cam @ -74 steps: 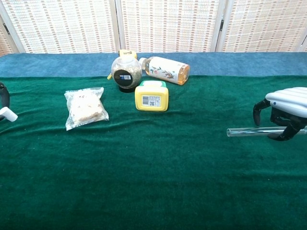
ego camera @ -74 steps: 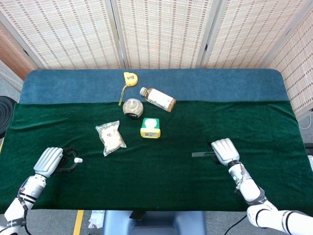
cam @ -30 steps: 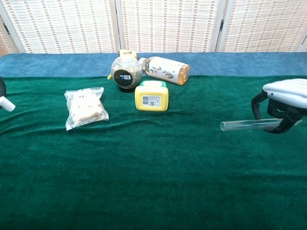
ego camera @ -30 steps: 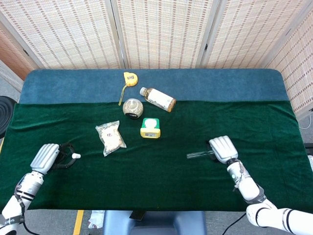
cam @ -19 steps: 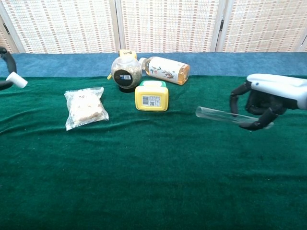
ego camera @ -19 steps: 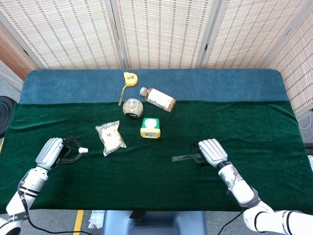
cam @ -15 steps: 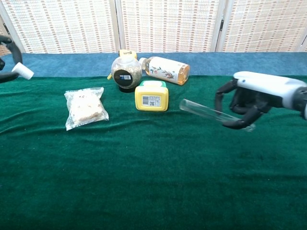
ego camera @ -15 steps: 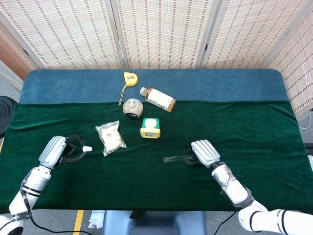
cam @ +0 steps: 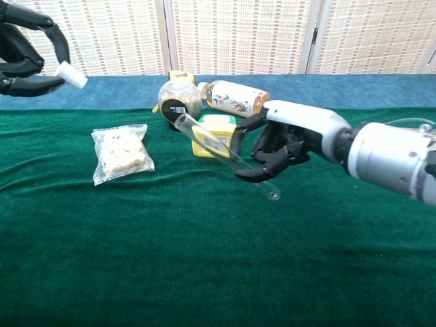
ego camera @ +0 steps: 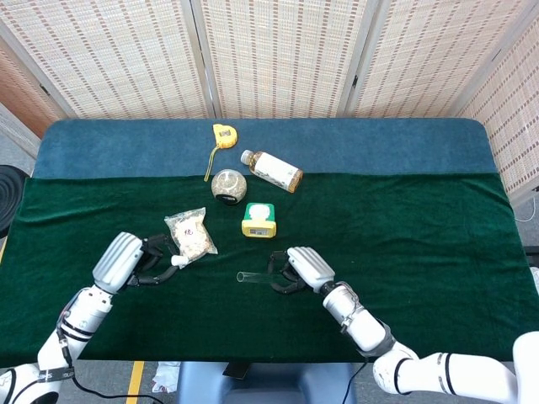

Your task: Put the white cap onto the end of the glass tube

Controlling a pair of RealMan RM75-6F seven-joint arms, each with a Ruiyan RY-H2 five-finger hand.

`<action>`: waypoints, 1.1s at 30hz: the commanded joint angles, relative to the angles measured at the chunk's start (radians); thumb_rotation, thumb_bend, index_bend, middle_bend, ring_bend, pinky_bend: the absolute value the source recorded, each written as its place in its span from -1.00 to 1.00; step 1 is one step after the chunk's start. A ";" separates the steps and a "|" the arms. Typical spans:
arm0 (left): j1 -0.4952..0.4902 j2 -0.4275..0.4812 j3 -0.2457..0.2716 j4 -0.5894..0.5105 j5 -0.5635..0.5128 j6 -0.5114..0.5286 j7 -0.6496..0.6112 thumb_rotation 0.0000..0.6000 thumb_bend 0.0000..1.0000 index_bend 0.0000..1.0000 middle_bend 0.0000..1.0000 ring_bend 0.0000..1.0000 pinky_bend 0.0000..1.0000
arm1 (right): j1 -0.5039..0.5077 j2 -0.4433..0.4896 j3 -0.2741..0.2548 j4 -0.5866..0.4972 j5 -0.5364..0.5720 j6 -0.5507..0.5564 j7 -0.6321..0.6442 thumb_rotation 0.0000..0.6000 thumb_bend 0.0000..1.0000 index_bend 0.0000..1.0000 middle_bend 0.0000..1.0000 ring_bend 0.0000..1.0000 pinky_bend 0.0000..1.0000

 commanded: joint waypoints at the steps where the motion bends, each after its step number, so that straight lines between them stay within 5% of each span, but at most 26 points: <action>1: -0.012 -0.006 0.003 -0.013 0.013 -0.003 0.018 1.00 -0.01 0.27 1.00 0.88 0.79 | 0.013 -0.019 0.009 0.003 0.010 0.005 -0.001 1.00 0.29 0.52 0.95 1.00 1.00; 10: -0.028 -0.030 0.009 -0.012 0.060 0.014 0.161 1.00 -0.01 0.27 1.00 0.88 0.79 | 0.049 -0.064 0.034 0.016 0.047 0.028 -0.032 1.00 0.32 0.54 0.96 1.00 1.00; 33: -0.075 -0.049 0.013 -0.054 0.050 -0.021 0.220 1.00 -0.01 0.27 1.00 0.88 0.79 | 0.126 -0.158 0.069 0.060 0.131 0.066 -0.104 1.00 0.33 0.55 0.96 1.00 1.00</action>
